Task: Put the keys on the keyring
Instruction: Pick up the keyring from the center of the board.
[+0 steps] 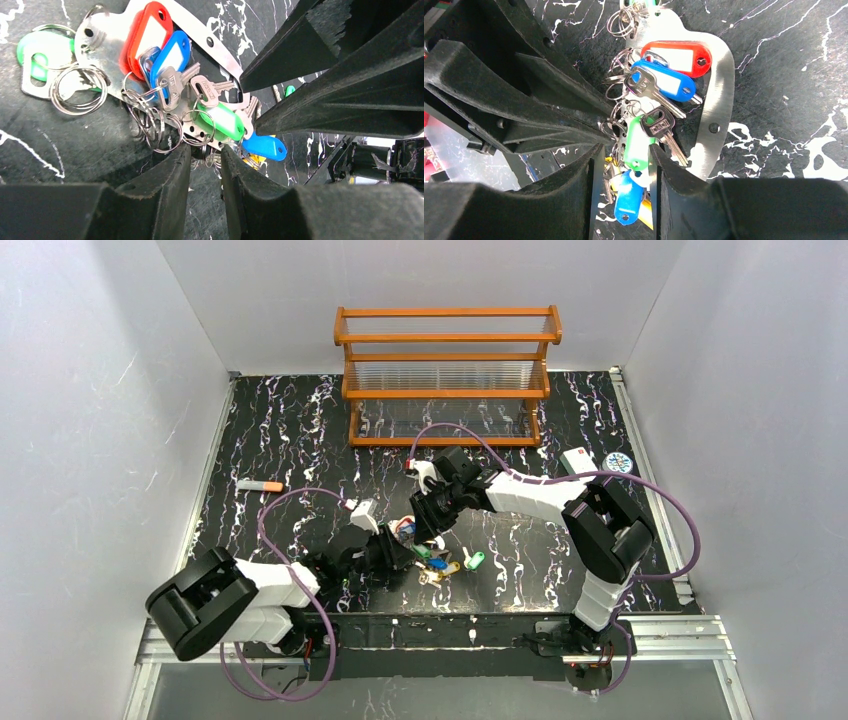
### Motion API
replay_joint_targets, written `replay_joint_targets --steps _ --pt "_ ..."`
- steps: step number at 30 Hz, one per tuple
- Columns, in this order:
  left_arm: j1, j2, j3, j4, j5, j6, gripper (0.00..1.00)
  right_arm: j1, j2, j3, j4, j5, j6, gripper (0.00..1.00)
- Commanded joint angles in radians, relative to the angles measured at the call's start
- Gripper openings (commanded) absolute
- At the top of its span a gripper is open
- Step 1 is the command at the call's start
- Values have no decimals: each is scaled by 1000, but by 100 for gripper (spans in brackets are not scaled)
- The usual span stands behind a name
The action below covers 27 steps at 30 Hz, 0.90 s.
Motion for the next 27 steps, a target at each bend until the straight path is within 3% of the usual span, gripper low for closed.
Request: replay_joint_targets --steps 1,11,16,22,27 --pt "-8 43 37 9 21 24 26 -7 -38 5 14 -11 -12 45" --pt "-9 -28 26 11 -13 35 0 -10 -44 0 13 -11 -17 45" --pt "-8 -69 42 -24 0 27 0 -15 -61 12 11 -11 -19 46" --pt "-9 -145 175 -303 38 190 0 -42 -152 -8 74 0 -23 59" --pt "-8 -187 348 -574 61 410 0 -59 -272 -99 219 -16 -98 64"
